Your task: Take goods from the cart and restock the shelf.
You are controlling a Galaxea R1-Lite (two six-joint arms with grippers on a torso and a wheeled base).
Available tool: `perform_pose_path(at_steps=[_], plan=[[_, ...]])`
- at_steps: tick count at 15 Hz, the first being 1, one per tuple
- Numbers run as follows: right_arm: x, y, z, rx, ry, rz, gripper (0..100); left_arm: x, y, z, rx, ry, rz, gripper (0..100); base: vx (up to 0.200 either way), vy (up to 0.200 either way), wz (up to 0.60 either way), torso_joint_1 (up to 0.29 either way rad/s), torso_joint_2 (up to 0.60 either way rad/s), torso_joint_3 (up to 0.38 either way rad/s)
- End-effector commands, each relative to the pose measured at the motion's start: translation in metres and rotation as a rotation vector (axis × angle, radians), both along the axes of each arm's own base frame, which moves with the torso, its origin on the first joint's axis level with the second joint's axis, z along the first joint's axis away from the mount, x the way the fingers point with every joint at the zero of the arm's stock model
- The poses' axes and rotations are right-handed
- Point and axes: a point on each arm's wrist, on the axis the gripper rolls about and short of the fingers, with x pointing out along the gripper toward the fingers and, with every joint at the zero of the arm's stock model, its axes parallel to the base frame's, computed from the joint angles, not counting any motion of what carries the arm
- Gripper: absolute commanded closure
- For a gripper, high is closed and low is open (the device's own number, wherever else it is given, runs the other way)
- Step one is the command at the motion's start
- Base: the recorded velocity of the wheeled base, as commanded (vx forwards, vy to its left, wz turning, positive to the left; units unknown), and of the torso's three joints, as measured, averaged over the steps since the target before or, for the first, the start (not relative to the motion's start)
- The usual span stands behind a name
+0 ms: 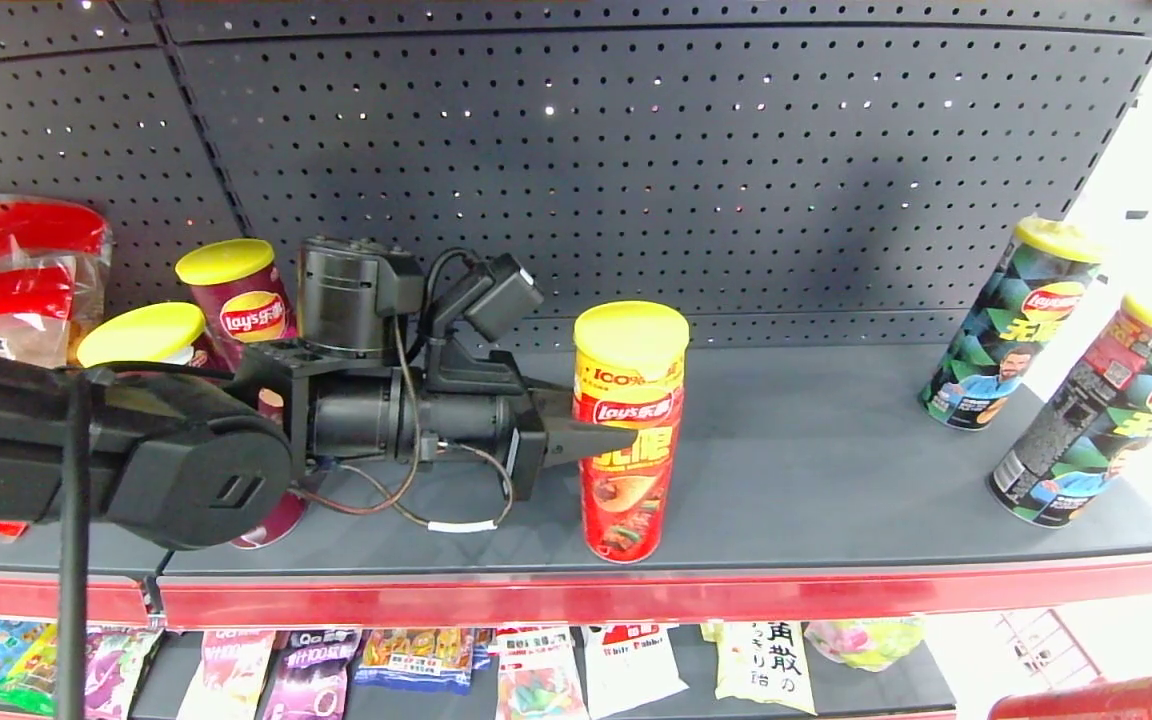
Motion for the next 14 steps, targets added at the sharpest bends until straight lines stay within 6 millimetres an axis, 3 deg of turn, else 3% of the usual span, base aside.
perform_pose_path(at_steps=[1, 9, 10, 14], plan=[[0.000, 0.000, 0.000, 0.000, 0.001, 0.000, 100, -0.001, 0.000, 0.001, -0.002, -0.004, -0.001, 100, 0.000, 0.000, 0.00, 0.000, 0.00, 0.000], [0.000, 0.000, 0.000, 0.000, 0.001, 0.000, 100, -0.011, 0.002, -0.008, 0.020, 0.020, -0.009, 100, 0.000, 0.000, 0.00, 0.000, 0.00, 0.000], [0.000, 0.000, 0.000, 0.000, -0.001, 0.000, 100, -0.011, 0.002, -0.009, 0.021, 0.017, -0.008, 0, 0.000, 0.000, 0.00, 0.000, 0.00, 0.000], [0.000, 0.000, 0.000, 0.000, -0.001, 0.000, 100, -0.011, 0.002, -0.008, 0.024, 0.012, 0.007, 0, 0.000, 0.000, 0.00, 0.000, 0.00, 0.000]])
